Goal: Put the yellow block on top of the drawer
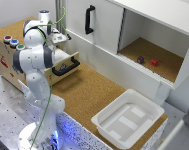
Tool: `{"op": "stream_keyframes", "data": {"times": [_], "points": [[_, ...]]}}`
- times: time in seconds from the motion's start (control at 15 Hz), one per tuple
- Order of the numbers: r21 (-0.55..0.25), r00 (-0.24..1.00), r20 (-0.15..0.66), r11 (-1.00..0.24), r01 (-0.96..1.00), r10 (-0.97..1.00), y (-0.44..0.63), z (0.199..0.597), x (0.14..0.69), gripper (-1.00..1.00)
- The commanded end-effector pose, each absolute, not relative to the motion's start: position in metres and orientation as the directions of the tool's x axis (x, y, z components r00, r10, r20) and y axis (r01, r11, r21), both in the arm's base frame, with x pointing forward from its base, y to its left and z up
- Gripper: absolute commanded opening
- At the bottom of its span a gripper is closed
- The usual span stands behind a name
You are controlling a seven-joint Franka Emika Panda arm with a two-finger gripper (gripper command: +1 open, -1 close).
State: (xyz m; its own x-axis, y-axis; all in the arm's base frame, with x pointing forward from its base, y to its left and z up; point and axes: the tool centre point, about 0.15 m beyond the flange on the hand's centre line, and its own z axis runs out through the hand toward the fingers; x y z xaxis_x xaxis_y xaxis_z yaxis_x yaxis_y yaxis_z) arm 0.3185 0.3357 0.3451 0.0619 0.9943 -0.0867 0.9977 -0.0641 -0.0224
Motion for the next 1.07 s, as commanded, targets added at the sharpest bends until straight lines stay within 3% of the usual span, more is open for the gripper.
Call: {"op": "stream_keyframes", "data": {"times": [0.0,0.2,0.67,0.73,1.0], "points": [[-0.025,-0.104,-0.078,0.103,0.994,0.991,0.321,0.329,0.315,1.0],[0.016,-0.138,-0.034,0.139,0.99,0.99,0.314,0.325,0.31,1.0],[0.092,-0.103,0.066,0.097,0.991,0.992,0.312,0.316,0.288,1.0],[0.087,-0.096,0.078,0.09,0.992,0.992,0.313,0.316,0.287,-1.0],[0.102,-0.085,0.063,0.079,0.992,0.994,0.315,0.312,0.281,-1.0]]}}
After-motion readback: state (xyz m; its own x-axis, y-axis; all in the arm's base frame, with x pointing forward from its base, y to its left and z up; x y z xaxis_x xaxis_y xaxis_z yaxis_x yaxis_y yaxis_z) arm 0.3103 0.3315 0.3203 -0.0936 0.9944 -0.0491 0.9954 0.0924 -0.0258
